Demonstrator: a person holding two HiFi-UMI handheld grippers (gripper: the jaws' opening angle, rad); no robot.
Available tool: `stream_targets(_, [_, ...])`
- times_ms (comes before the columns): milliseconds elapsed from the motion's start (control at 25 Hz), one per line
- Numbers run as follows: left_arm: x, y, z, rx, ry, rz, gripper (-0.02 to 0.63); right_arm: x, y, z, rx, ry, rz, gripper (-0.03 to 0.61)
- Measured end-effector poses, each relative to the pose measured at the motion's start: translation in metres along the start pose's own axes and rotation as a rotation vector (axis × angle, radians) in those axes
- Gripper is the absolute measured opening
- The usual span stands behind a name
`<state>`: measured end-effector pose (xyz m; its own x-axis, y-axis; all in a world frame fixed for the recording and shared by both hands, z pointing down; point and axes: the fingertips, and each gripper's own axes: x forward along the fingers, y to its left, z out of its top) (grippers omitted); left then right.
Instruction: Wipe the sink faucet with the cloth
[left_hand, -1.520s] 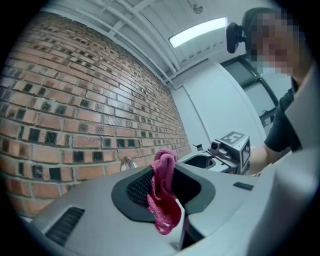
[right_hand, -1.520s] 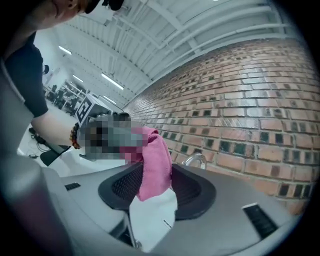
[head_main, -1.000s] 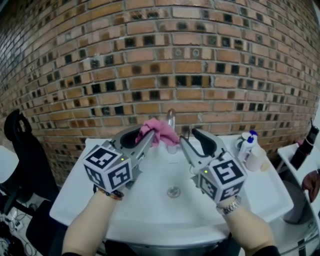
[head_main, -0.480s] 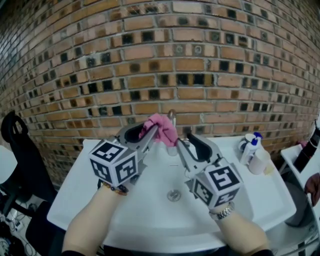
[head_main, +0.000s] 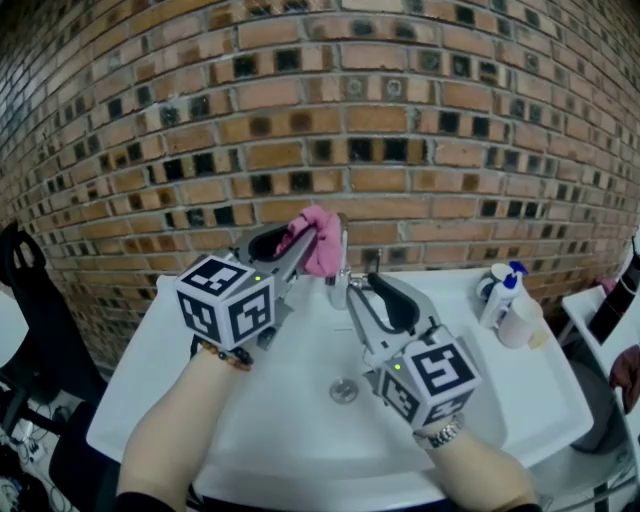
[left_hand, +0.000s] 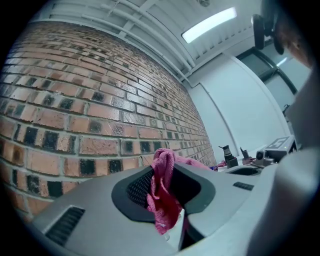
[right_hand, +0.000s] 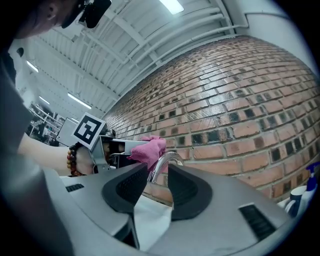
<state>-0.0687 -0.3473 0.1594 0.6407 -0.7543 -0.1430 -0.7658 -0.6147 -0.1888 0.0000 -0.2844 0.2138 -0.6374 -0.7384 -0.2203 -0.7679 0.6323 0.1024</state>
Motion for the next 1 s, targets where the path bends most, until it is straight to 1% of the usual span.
stream_targets(600, [0.024,0.022,-0.003,-0.067,-0.002,-0.023,0.084,-0.001,0.005,-0.007,-0.006,0.025,0.008,0.135])
stream_targets(1000, [0.045,0.041,-0.019,-0.130,0.015,-0.017,0.083,-0.002,0.001,-0.009,0.000,0.035,0.001,0.135])
